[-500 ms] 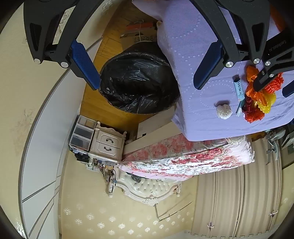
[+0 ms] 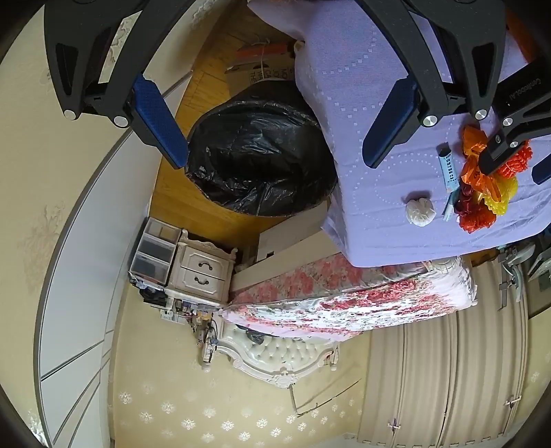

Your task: Collect trash

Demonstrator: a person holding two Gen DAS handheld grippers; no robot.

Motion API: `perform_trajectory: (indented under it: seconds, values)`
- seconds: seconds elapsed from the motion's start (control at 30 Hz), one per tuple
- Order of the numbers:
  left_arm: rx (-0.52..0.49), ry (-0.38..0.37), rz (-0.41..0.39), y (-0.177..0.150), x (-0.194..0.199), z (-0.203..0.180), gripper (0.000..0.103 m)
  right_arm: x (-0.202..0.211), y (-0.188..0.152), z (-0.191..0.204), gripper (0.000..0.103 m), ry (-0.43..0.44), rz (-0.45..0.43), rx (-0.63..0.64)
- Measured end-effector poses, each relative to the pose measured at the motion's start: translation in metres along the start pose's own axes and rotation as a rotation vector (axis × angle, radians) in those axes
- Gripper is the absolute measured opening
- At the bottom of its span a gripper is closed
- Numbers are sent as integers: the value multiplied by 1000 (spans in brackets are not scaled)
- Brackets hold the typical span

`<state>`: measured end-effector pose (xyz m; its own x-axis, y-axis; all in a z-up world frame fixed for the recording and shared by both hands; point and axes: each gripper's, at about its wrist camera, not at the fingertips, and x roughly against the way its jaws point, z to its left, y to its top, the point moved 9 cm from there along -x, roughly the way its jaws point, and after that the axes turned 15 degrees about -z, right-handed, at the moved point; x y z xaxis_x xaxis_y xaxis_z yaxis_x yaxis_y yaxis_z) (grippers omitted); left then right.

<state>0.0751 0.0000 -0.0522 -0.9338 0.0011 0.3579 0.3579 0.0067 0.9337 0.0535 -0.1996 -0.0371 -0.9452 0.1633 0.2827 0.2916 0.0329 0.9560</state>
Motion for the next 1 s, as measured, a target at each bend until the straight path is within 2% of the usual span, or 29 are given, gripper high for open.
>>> perform_trajectory:
  seconds: [1.0]
  values:
    - [-4, 12, -1, -2, 2, 4, 96, 0, -1, -2, 99, 2, 5, 0]
